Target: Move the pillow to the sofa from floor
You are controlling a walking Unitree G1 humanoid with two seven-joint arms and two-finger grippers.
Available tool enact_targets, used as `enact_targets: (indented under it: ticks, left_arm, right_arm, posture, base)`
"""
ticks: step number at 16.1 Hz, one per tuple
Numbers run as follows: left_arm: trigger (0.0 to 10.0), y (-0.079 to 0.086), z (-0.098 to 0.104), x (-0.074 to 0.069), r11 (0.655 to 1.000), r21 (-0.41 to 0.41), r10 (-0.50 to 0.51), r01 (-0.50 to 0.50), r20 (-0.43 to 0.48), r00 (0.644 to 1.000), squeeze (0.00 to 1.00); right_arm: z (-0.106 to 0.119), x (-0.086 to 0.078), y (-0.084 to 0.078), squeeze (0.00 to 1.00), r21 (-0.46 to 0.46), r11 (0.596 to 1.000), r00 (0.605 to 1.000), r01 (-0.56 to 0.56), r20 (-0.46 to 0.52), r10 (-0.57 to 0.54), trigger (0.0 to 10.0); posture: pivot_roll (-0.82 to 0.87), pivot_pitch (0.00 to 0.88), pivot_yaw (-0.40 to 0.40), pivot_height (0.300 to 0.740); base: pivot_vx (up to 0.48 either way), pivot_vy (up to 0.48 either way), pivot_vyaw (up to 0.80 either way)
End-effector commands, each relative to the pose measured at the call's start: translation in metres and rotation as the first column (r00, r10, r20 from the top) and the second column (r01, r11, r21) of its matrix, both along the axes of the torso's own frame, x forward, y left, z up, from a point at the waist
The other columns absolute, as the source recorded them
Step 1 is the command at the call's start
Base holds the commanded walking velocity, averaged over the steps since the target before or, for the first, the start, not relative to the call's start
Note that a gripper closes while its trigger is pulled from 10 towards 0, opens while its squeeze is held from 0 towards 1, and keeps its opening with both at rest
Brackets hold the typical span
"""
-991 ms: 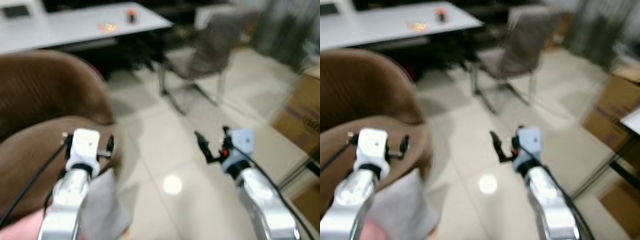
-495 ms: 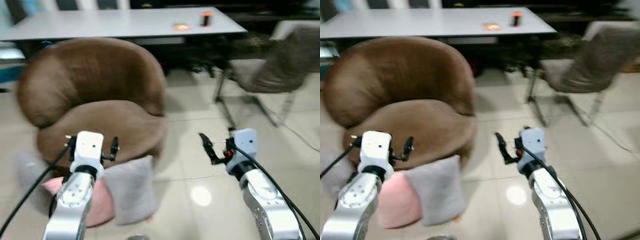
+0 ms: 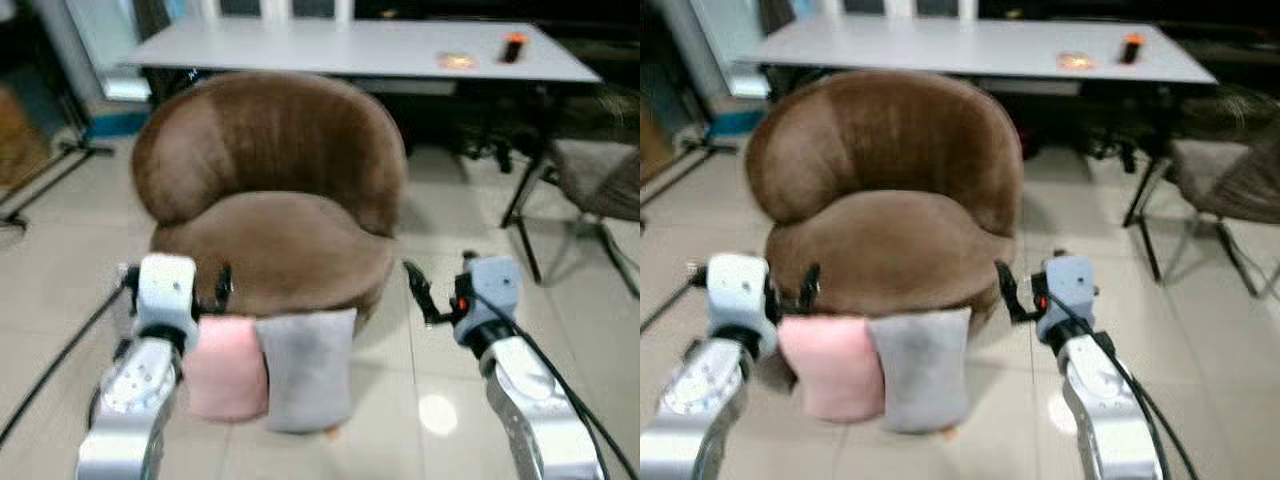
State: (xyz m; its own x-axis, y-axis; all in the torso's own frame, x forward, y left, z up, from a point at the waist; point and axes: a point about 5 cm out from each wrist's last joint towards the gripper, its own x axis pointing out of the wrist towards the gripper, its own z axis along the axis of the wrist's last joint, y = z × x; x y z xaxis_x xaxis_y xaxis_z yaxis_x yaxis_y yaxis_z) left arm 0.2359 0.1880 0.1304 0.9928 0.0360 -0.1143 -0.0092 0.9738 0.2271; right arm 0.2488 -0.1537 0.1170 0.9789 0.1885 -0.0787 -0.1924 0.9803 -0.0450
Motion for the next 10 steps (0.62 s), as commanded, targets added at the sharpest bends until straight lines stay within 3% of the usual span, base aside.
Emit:
enact_targets:
  ticks: [1, 3, 4, 5, 6, 10]
  left_arm:
    - [10.0, 0.000, 0.001, 0.000, 1.000, 0.006, 0.004, -0.004, 0.016, 1.000, 0.00]
    - [10.0, 0.003, 0.004, 0.001, 0.999, -0.039, 0.011, -0.010, 0.038, 0.999, 0.00]
    - [10.0, 0.001, 0.004, 0.002, 0.999, -0.045, -0.007, 0.008, 0.027, 1.000, 0.00]
    - [10.0, -0.002, 0.005, 0.004, 0.998, -0.058, -0.038, 0.039, 0.025, 0.999, 0.00]
    - [10.0, -0.005, 0.004, 0.005, 0.998, -0.022, -0.057, 0.057, 0.019, 0.998, 0.00]
    - [10.0, 0.003, 0.003, 0.000, 0.999, -0.023, -0.038, 0.038, 0.014, 0.999, 0.00]
  right_arm:
    - [-0.001, -0.003, -0.006, 1.00, 0.009, 1.000, 0.999, 0.018, -0.031, -0.018, 10.0]
    - [-0.006, -0.007, 0.001, 1.00, 0.051, 0.999, 0.999, 0.001, -0.044, 0.001, 10.0]
    - [-0.005, -0.004, 0.002, 0.00, 0.052, 0.999, 0.999, 0.015, -0.049, -0.012, 10.0]
    - [-0.001, -0.001, 0.001, 0.00, 0.057, 0.998, 0.999, 0.041, -0.038, -0.038, 10.0]
    - [0.002, 0.001, -0.002, 0.00, 0.145, 0.988, 0.999, 0.045, -0.003, -0.045, 10.0]
    - [0.008, 0.004, -0.005, 0.00, 0.149, 0.988, 0.999, 0.028, 0.034, -0.034, 10.0]
  posture:
    - [-0.11, 0.000, -0.012, 0.740]
    - [-0.11, 0.000, -0.009, 0.740]
    - [-0.12, 0.000, -0.001, 0.740]
    - [-0.11, 0.000, 0.001, 0.740]
    - [-0.09, 0.000, -0.001, 0.740]
    - [-0.07, 0.000, -0.010, 0.740]
  base:
    - [0.000, 0.000, 0.00]
    - [0.000, 0.000, 0.00]
    - [0.000, 0.000, 0.00]
    - [0.000, 0.000, 0.00]
    - [0.266, 0.000, 0.00]
    - [0.269, 0.000, 0.00]
